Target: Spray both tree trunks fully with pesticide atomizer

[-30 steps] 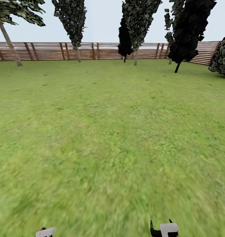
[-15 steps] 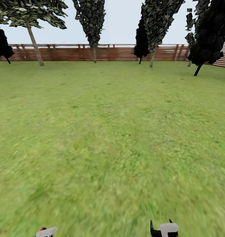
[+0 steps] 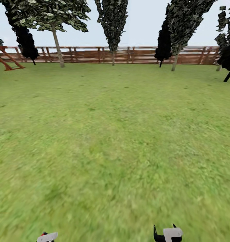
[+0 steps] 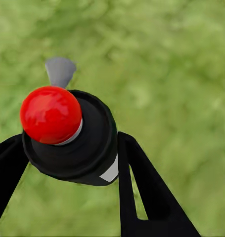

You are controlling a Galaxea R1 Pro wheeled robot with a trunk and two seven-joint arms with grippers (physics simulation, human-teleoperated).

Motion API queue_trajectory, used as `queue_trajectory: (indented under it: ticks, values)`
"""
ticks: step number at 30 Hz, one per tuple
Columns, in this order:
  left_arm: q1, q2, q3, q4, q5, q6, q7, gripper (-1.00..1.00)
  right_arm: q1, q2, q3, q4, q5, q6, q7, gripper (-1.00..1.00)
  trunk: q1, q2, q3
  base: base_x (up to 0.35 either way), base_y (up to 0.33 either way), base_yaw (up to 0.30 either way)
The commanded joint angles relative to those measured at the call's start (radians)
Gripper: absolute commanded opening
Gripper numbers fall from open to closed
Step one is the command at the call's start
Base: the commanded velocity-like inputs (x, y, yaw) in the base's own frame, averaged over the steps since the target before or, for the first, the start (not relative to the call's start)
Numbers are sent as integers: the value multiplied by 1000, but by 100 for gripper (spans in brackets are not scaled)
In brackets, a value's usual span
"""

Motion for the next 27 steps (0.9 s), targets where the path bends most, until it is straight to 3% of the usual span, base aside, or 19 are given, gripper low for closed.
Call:
queue_trajectory:
  ticks: [1,22,27]
  values:
    - [0,1,0,0,0,0,0,-100,0,0,0,0,0,0,0,100,0,0,1,265,218,279]
    - [0,0,0,0,0,0,0,-100,0,0,0,0,0,0,0,100,0,0,13,215,239,279]
    - [0,1,0,0,0,0,0,-100,0,-1,0,0,0,0,0,100,0,0,16,58,48,279]
